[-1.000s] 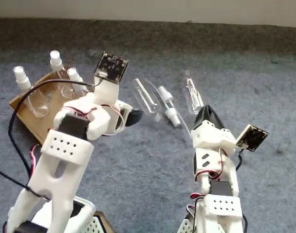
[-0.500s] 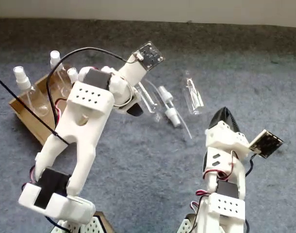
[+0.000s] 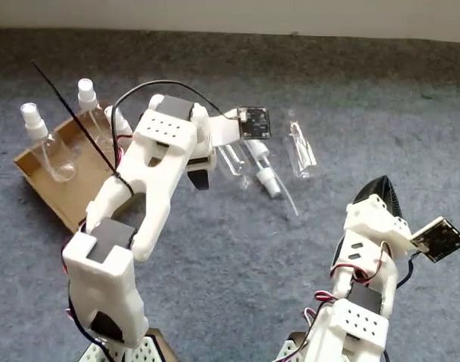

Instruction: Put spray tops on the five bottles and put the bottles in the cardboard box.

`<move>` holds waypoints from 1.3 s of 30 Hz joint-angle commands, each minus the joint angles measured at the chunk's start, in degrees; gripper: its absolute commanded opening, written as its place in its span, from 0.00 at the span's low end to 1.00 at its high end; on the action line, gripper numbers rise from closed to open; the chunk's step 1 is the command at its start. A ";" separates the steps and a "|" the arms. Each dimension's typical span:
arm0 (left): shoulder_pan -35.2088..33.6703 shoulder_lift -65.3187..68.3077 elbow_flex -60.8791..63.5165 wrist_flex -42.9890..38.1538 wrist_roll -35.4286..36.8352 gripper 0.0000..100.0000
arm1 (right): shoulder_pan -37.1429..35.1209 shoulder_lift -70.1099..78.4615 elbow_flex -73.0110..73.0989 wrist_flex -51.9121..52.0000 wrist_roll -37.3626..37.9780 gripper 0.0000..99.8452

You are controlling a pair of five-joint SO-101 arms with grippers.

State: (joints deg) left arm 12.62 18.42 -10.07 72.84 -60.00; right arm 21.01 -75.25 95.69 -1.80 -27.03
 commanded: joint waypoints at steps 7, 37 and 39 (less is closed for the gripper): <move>5.67 9.36 -17.63 -0.97 -12.84 0.28 | -1.98 0.31 1.45 -0.31 -0.18 0.02; 6.02 32.31 -35.03 -4.04 -19.96 0.19 | -3.21 0.31 1.54 -0.13 -0.09 0.02; 5.76 32.13 -35.12 -0.97 -19.87 0.19 | -3.21 0.31 1.54 -0.13 -0.09 0.02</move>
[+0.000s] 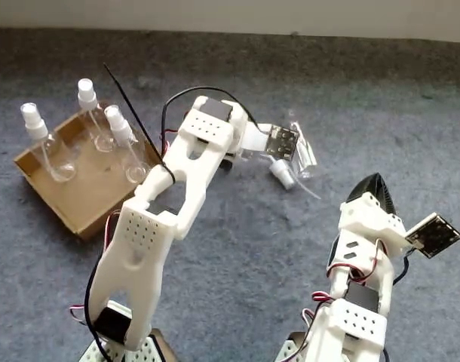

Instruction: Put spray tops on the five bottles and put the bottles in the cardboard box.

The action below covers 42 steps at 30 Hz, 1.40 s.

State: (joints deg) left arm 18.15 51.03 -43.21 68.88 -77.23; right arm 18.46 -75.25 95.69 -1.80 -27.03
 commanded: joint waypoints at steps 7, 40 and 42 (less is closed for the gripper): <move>0.40 -1.19 -8.40 23.74 -2.64 0.19 | -0.66 0.31 1.54 -0.13 -0.09 0.02; 5.23 -4.09 -41.36 32.44 76.22 0.19 | -3.38 0.31 1.54 -0.22 -0.09 0.02; 5.23 -7.34 -41.36 32.44 77.54 0.19 | -3.38 0.31 1.54 -0.22 -0.09 0.02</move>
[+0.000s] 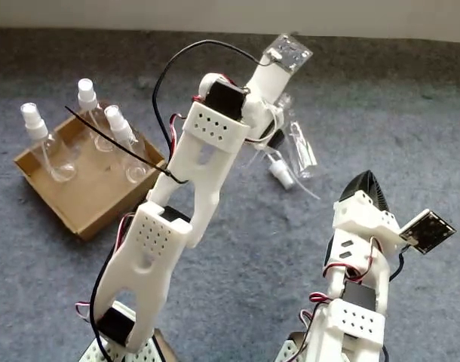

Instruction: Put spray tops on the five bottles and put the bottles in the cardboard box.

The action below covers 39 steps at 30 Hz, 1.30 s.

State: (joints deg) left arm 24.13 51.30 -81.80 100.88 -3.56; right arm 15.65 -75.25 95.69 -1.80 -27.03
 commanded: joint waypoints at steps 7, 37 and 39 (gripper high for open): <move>-0.75 -22.46 9.98 0.44 4.40 0.19 | -0.57 0.31 1.54 -0.22 -0.09 0.02; -0.75 -84.44 88.04 -12.75 4.22 0.19 | -8.66 0.48 -2.51 9.10 15.91 0.02; -0.75 -88.48 95.87 -18.20 4.22 0.19 | -8.66 0.66 -7.78 16.66 16.62 0.02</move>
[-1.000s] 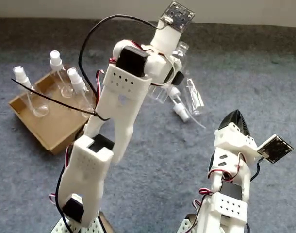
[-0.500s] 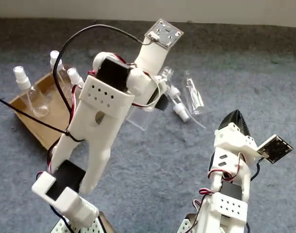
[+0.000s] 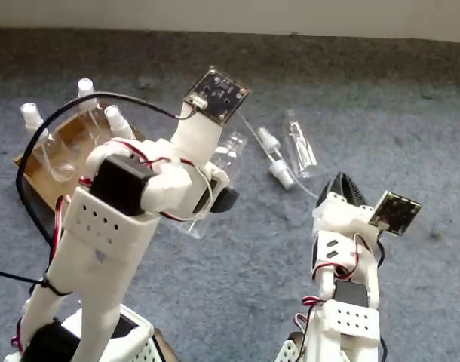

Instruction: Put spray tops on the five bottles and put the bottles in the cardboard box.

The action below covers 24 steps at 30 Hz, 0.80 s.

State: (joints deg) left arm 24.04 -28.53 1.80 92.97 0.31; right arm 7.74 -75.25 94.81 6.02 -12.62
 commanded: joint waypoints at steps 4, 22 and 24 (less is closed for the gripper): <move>-0.66 -16.75 27.30 -22.51 0.44 0.19 | -0.92 0.75 -17.19 21.23 2.20 0.02; -0.66 -40.84 72.13 -68.66 0.44 0.19 | -8.22 13.41 -43.12 37.32 12.04 0.02; -0.66 -42.59 76.70 -74.73 0.53 0.19 | -8.31 21.85 -47.87 37.76 12.13 0.02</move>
State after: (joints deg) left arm 23.96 -67.21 72.22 30.81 0.31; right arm -0.09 -64.09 55.60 43.12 -1.36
